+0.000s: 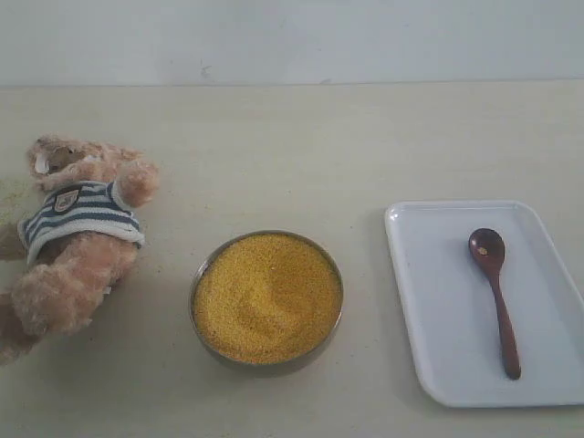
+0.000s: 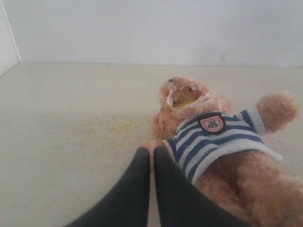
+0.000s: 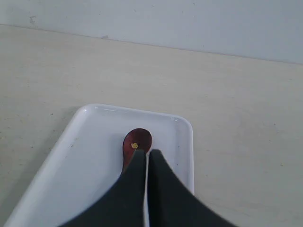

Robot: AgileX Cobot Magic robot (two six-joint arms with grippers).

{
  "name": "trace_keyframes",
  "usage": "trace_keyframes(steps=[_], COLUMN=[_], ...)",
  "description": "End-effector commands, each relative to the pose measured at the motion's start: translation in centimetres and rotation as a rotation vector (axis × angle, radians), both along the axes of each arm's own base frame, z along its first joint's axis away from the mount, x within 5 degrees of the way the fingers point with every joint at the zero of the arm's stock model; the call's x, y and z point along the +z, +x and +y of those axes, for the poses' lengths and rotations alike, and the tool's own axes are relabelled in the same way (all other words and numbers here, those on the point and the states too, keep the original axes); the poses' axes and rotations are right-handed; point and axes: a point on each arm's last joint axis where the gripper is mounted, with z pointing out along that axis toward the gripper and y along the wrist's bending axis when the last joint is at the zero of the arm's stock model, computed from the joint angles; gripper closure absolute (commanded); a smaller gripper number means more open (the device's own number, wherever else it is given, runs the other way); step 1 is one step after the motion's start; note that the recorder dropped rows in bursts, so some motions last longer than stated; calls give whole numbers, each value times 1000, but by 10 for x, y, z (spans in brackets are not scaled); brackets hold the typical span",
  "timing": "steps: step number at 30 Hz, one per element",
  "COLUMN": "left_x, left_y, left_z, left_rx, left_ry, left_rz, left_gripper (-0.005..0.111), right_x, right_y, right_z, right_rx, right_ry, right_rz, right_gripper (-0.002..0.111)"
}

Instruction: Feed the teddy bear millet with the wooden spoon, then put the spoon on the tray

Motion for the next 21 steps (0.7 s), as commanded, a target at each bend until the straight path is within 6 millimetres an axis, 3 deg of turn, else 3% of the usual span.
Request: trace_keyframes(steps=[1,8,16,18,21], left_x=[1,16,56,70,107], left_y=[0,2,-8,-16,-30], left_z=[0,0,8,10,10], left_rx=[2,11,20,-7,-42], left_ry=[-2,-39,-579,-578,-547], left_rz=[-16,-188,-722,-891,-1091], left_gripper=[102,102,102,102,102], right_x=[-1,-1,-1,-1,-1], right_y=[0,0,0,0,0], right_z=[0,0,0,0,0], right_rx=[-6,-6,-6,-6,-6], right_ry=[1,1,1,1,1], right_rz=[-6,-6,-6,-6,-6], right_gripper=[107,107,107,107,107])
